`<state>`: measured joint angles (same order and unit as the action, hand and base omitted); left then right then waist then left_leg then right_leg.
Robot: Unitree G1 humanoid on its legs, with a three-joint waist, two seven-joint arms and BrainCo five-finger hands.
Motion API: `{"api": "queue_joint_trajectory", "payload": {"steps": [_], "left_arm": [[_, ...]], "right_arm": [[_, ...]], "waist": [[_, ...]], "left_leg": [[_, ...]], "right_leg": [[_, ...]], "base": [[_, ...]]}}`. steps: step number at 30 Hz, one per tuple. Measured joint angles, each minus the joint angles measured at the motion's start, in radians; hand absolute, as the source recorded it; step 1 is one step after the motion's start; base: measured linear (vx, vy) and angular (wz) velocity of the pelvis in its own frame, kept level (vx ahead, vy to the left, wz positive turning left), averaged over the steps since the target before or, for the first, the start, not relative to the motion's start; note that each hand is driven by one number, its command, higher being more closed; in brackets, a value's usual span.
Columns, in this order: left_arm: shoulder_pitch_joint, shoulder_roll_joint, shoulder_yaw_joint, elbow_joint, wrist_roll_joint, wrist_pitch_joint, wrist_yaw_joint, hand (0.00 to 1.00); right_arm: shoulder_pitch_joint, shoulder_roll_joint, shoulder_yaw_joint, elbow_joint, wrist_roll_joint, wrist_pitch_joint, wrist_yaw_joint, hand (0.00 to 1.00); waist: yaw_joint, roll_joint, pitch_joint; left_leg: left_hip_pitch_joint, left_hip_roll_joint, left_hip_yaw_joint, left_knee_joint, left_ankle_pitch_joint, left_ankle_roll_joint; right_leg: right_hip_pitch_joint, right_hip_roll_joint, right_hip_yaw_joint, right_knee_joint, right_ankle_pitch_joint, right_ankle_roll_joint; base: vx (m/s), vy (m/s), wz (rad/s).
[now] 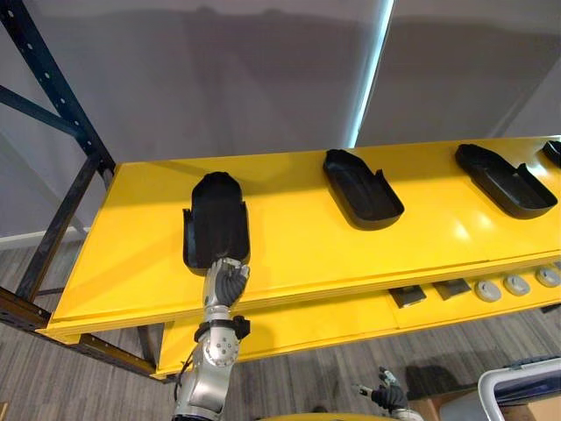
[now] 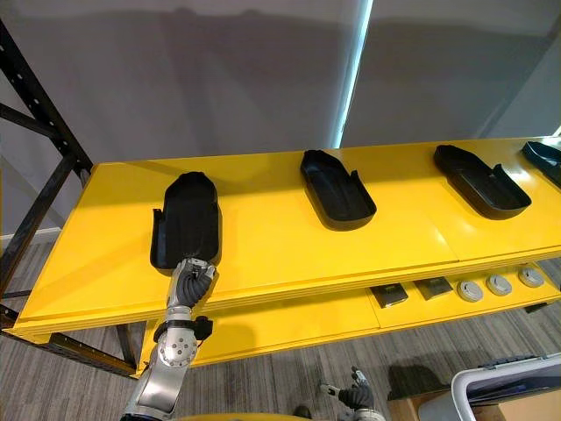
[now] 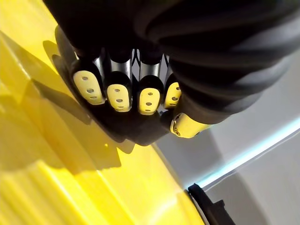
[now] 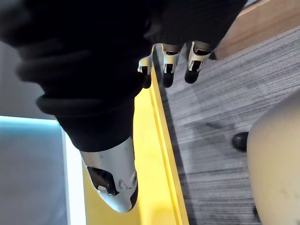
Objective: Walk over and take plastic housings, then place them on the shelf
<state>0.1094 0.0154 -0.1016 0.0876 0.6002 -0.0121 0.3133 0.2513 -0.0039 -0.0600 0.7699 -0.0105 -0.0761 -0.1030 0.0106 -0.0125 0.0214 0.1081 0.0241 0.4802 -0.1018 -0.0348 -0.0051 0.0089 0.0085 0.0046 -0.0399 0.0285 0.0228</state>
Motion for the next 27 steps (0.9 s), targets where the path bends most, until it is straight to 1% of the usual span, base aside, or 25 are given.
{"api": "queue_joint_trajectory", "payload": {"steps": [5,8,11,19,21,22,23,25,26,27], "left_arm": [[-0.056,0.015,0.041,0.049,0.000,0.008,0.016,1.00],[-0.095,0.030,0.073,0.081,0.000,0.009,0.019,1.00],[-0.122,0.050,0.075,0.105,-0.001,0.013,0.020,1.00],[-0.146,0.054,0.093,0.115,-0.004,0.025,0.021,1.00],[-0.127,0.054,0.089,0.070,-0.013,0.025,0.021,1.00],[-0.098,0.052,0.082,-0.006,-0.023,0.023,0.021,1.00],[-0.068,0.048,0.078,-0.097,-0.044,0.004,0.023,1.00],[-0.039,0.049,0.076,-0.213,-0.075,-0.023,0.033,1.00],[-0.017,0.047,0.092,-0.311,-0.126,-0.058,0.044,1.00],[-0.004,0.046,0.115,-0.364,-0.144,-0.074,0.053,1.00]], "right_arm": [[-0.005,-0.001,0.000,0.003,-0.001,0.007,0.001,0.00],[-0.018,-0.002,0.000,0.017,-0.003,0.008,0.011,0.00],[-0.030,-0.002,-0.001,0.032,-0.010,0.008,0.016,0.00],[-0.051,-0.004,-0.001,0.063,-0.010,0.007,0.016,0.00],[-0.058,-0.004,-0.001,0.071,-0.009,0.007,0.015,0.00],[-0.056,-0.005,-0.002,0.072,-0.009,0.006,0.014,0.00],[-0.056,-0.005,-0.004,0.073,-0.008,0.005,0.013,0.00],[-0.057,-0.005,-0.004,0.077,-0.008,0.004,0.011,0.00],[-0.057,-0.005,-0.004,0.081,-0.008,0.004,0.010,0.00],[-0.057,-0.003,-0.005,0.080,-0.008,0.004,0.009,0.00]], "waist": [[-0.005,-0.001,0.000],[-0.018,-0.002,0.000],[-0.024,-0.004,-0.001],[-0.028,-0.005,0.000],[-0.027,-0.006,0.001],[-0.027,-0.007,0.002],[-0.026,-0.007,0.002],[-0.022,-0.007,0.002],[-0.017,-0.007,0.002],[-0.016,-0.005,0.004]], "left_leg": [[-0.004,-0.005,0.002,0.000,0.000,0.001],[-0.007,-0.006,0.001,-0.001,0.000,0.001],[-0.010,-0.007,0.001,-0.001,0.000,0.001],[-0.011,-0.007,-0.002,-0.001,0.000,0.001],[-0.011,-0.007,-0.004,-0.001,0.001,0.001],[-0.012,-0.007,-0.004,0.005,0.001,0.001],[-0.015,-0.007,-0.008,0.005,0.001,0.001],[-0.018,-0.008,-0.014,0.006,0.002,0.004],[-0.015,-0.007,-0.019,0.006,0.002,0.004],[-0.011,-0.007,-0.024,0.005,0.001,0.005]], "right_leg": [[0.003,-0.003,0.000,-0.017,0.003,-0.004],[0.003,-0.004,0.000,-0.022,0.004,-0.004],[0.005,-0.003,0.000,-0.033,0.010,-0.010],[0.004,-0.001,-0.001,-0.035,0.012,-0.012],[0.005,-0.002,-0.003,-0.035,0.012,-0.012],[0.005,-0.004,0.004,-0.034,0.012,-0.012],[0.007,-0.004,0.002,-0.033,0.012,-0.012],[0.007,-0.006,-0.003,-0.031,0.012,-0.012],[0.013,-0.006,-0.007,-0.030,0.012,-0.012],[0.020,-0.006,-0.010,-0.030,0.012,-0.012]], "base": [[0.00,0.000,0.00],[0.00,0.000,0.00],[0.00,0.000,0.00],[-0.03,-0.033,0.00],[-0.02,-0.012,0.01],[0.00,-0.018,0.04],[0.01,-0.018,0.05],[-0.01,-0.020,0.10],[-0.03,-0.026,0.13],[-0.04,-0.024,0.13]]}}
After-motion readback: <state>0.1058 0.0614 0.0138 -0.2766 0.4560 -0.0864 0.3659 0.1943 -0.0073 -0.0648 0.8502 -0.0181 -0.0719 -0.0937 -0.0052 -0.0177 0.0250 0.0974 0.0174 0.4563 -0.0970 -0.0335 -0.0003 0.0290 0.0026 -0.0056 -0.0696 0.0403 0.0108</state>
